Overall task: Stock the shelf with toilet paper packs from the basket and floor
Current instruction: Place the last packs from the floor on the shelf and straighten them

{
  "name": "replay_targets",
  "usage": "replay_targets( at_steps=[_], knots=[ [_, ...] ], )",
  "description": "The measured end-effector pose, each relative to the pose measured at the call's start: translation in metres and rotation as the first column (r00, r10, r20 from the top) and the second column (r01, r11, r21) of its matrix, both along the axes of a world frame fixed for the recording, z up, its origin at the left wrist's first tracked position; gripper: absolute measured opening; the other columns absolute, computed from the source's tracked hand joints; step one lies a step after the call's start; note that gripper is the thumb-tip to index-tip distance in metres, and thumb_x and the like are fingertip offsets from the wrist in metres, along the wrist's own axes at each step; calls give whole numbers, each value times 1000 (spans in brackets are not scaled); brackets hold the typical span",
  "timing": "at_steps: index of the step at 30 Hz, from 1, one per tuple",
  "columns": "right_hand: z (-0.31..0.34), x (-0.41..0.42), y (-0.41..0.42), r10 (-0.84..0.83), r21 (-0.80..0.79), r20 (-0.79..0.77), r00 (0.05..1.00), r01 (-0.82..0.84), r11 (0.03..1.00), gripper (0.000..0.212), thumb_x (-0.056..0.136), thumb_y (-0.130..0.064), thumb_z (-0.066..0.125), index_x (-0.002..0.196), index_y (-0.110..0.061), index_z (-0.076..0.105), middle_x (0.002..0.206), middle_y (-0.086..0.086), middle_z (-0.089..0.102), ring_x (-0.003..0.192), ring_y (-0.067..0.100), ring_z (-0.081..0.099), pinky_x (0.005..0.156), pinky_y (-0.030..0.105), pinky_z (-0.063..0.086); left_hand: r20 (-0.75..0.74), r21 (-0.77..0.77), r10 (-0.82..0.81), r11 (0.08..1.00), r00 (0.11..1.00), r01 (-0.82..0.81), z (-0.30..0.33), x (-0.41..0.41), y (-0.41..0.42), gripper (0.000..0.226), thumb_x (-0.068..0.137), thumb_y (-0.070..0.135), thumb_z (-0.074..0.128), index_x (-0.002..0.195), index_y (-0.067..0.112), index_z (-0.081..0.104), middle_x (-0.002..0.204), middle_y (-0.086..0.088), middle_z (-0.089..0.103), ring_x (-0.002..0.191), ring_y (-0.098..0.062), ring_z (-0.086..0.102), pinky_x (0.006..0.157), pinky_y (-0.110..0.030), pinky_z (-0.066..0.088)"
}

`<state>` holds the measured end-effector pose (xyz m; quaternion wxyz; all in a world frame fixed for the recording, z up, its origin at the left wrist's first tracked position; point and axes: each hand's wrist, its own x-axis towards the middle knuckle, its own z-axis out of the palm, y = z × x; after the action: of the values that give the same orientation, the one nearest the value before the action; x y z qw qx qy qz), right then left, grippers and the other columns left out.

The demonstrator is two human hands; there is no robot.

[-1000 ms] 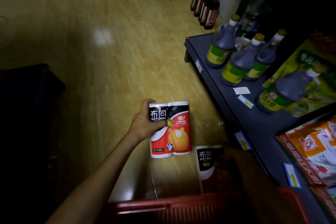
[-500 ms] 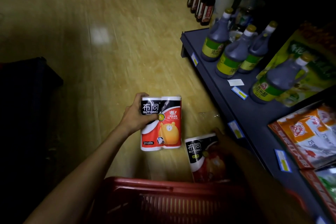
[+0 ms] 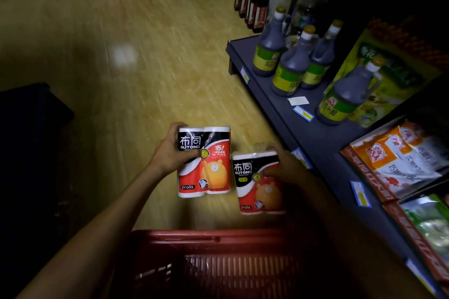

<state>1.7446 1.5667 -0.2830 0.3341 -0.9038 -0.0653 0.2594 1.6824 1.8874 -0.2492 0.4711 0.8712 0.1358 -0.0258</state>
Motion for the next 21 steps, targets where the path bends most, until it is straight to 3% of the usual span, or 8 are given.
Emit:
replay_targets(
  at_steps=[6, 10, 13, 18, 21],
  knots=[
    [31, 14, 6, -71, 12, 160, 985, 70, 997, 74, 47, -61, 66, 115, -44, 40, 108, 6, 57, 98, 26, 57, 78, 33, 44, 20, -6, 4, 1000, 1000, -4, 13, 4, 3, 72, 54, 46, 81, 115, 36, 43, 89, 15, 68, 79, 0, 65, 65, -24, 52],
    [46, 24, 11, -103, 48, 225, 969, 94, 994, 64, 59, -44, 73, 115, -38, 42, 111, 10, 58, 104, 29, 57, 78, 31, 42, 45, -13, 21, 1000, 999, -21, 21, 7, 8, 71, 49, 52, 77, 111, 45, 42, 91, 12, 68, 82, -10, 67, 72, -38, 58],
    [53, 26, 14, -103, 50, 253, 962, 94, 994, 60, 67, -31, 78, 115, -38, 42, 112, 9, 57, 105, 29, 56, 82, 34, 45, 63, -14, 21, 1000, 998, -20, 29, 5, 8, 68, 47, 54, 75, 106, 49, 41, 91, 14, 66, 81, -8, 66, 72, -37, 58],
    [75, 23, 19, -119, 112, 266, 957, 92, 989, 58, 58, -46, 70, 106, -50, 37, 111, 8, 57, 105, 29, 56, 86, 41, 51, 67, -2, 23, 1000, 997, -23, 46, 3, 10, 74, 50, 49, 77, 114, 39, 42, 94, 8, 68, 84, -16, 67, 76, -44, 58],
    [100, 16, 22, -162, 154, 262, 951, 125, 980, 57, 59, -45, 71, 105, -50, 38, 109, 7, 57, 104, 28, 57, 86, 43, 51, 68, -18, 41, 999, 997, -40, 74, -2, 11, 75, 51, 48, 79, 115, 36, 42, 95, 9, 67, 83, -14, 67, 72, -36, 57]
  ],
)
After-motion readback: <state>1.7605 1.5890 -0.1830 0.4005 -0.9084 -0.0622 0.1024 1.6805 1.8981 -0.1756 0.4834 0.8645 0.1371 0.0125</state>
